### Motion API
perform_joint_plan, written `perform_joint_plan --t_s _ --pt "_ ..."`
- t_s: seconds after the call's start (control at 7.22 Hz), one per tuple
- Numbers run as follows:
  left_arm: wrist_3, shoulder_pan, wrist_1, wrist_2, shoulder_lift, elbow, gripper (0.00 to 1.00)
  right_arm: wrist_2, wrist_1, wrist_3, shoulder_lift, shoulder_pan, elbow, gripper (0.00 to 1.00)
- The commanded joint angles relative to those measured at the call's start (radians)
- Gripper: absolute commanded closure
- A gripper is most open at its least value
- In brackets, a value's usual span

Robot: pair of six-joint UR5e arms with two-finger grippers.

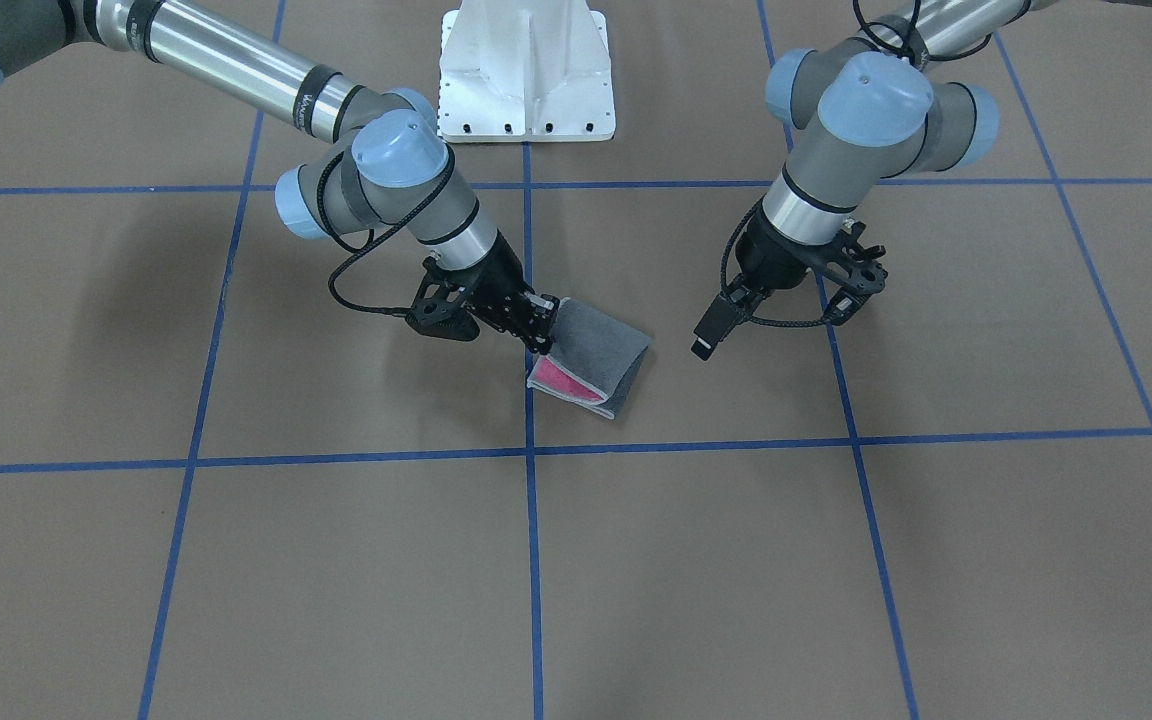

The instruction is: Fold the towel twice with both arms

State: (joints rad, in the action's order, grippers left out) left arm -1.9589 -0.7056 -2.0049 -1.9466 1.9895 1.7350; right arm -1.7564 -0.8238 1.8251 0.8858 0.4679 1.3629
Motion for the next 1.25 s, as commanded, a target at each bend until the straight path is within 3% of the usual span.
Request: perform_joint_plan --t_s 0.0,1.11 --pt "0.000 0.000 0.000 0.000 0.000 0.001 0.00 0.000 0.000 0.000 0.001 0.000 0.021 0.90" --pt "-0.017 0.000 0.000 0.002 0.002 0.006 0.00 -0.005 -0.011 -0.061 -0.004 0.058 0.015 0.91"
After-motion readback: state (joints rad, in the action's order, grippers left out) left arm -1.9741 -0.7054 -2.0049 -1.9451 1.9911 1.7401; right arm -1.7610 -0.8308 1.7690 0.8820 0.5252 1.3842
